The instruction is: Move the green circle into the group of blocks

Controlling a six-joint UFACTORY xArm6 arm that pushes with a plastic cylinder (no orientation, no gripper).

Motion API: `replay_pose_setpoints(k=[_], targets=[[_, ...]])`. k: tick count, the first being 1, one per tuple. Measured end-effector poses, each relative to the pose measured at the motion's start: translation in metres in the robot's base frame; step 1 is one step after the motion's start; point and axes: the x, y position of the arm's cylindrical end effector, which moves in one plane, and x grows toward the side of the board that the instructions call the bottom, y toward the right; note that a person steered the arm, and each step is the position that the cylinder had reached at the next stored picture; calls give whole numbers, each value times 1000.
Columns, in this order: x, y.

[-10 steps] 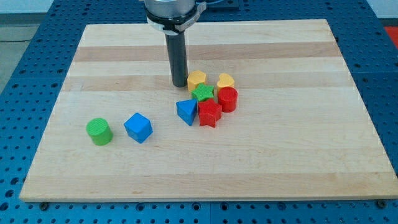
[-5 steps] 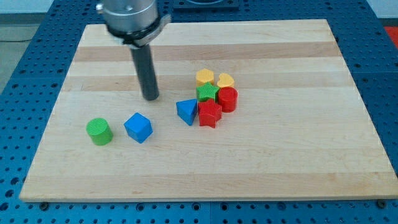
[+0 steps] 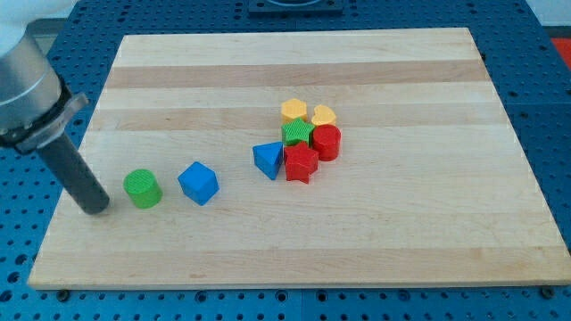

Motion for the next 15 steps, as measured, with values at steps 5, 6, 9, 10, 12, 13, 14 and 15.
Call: replay_pose_setpoints(k=[5, 6, 9, 10, 12, 13, 14, 15], targets=[[-59, 59], [-64, 73], [-62, 101], [-84, 101], [-113, 96], [-121, 96], [-129, 105], [-141, 105]])
